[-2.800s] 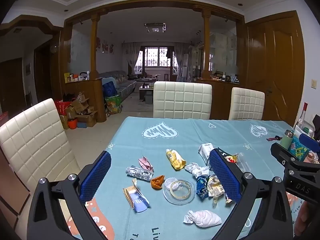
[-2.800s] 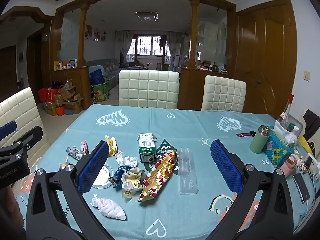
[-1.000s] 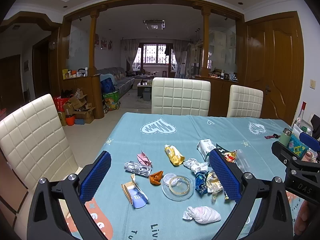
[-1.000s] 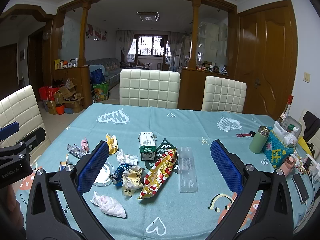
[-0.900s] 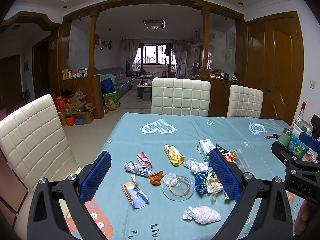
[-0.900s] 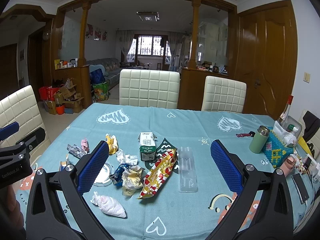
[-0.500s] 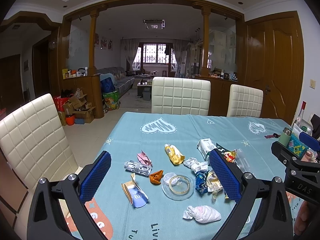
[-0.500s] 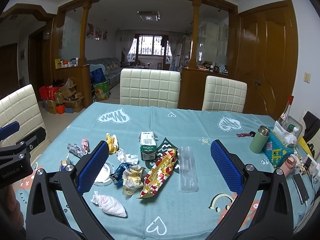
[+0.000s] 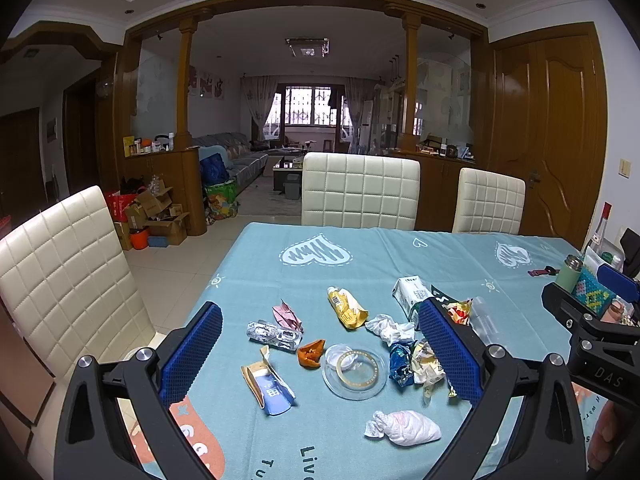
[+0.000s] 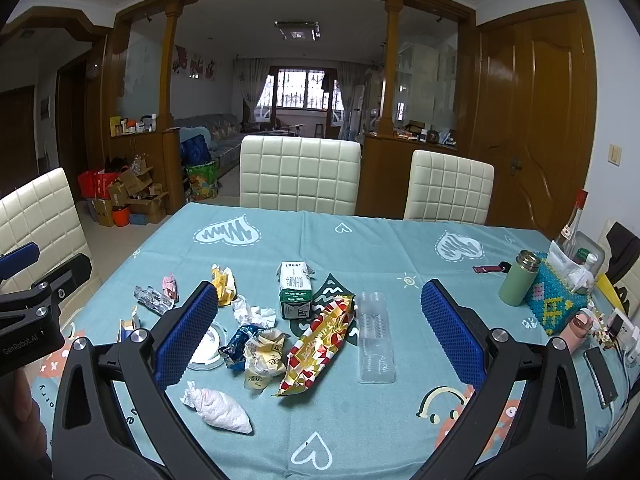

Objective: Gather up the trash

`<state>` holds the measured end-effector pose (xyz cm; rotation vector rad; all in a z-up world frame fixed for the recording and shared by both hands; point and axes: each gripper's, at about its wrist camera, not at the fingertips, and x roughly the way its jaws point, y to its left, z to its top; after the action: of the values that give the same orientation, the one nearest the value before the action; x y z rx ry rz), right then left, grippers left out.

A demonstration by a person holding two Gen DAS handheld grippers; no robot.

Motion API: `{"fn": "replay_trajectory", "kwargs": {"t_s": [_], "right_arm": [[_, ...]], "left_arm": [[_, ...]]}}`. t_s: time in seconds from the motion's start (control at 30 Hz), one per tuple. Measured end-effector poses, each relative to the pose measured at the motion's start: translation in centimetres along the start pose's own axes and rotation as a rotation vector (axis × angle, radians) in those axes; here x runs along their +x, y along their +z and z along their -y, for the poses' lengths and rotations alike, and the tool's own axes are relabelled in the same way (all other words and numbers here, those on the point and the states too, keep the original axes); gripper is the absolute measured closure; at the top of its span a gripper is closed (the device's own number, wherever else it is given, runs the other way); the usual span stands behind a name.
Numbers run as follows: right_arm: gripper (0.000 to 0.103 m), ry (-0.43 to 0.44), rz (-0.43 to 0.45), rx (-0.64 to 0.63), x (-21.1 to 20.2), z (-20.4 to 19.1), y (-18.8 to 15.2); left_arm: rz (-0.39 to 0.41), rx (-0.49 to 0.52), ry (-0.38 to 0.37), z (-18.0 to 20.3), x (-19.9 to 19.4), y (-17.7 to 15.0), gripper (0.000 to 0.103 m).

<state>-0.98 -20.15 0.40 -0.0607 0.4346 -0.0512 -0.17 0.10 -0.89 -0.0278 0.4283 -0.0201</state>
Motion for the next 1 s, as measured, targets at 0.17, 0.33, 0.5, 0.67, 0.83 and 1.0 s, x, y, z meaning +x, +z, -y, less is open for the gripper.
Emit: {"fn": "replay_trajectory", "kwargs": {"t_s": [0.17, 0.33, 0.5, 0.67, 0.83, 1.0], "right_arm": [[0.003, -0.001, 0.000, -0.001, 0.00, 0.00, 0.02], [0.003, -0.002, -0.001, 0.000, -0.04, 0.03, 0.00], [0.003, -0.001, -0.001, -0.001, 0.03, -0.04, 0.01], [0.003, 0.001, -0.003, 0.000, -0.03, 0.02, -0.01], [0.003, -0.001, -0.003, -0.001, -0.02, 0.02, -0.03], [0.003, -0.001, -0.006, 0.000, 0.15, 0.03, -0.14]], "left_arm": [[-0.001, -0.001, -0.001, 0.04, 0.04, -0.02, 0.007], [0.000, -0.002, -0.002, 0.11, -0.01, -0.08, 0.007], [-0.004, -0.002, -0.004, -0.01, 0.11, -0.06, 0.007], [-0.009, -0.001, -0.007, -0.11, 0.22, -0.20, 0.007], [-0.010, -0.001, -0.007, -0.13, 0.20, -0.22, 0.007], [-0.012, 0.001, -0.008, -0.11, 0.24, -0.22, 0.007]]}}
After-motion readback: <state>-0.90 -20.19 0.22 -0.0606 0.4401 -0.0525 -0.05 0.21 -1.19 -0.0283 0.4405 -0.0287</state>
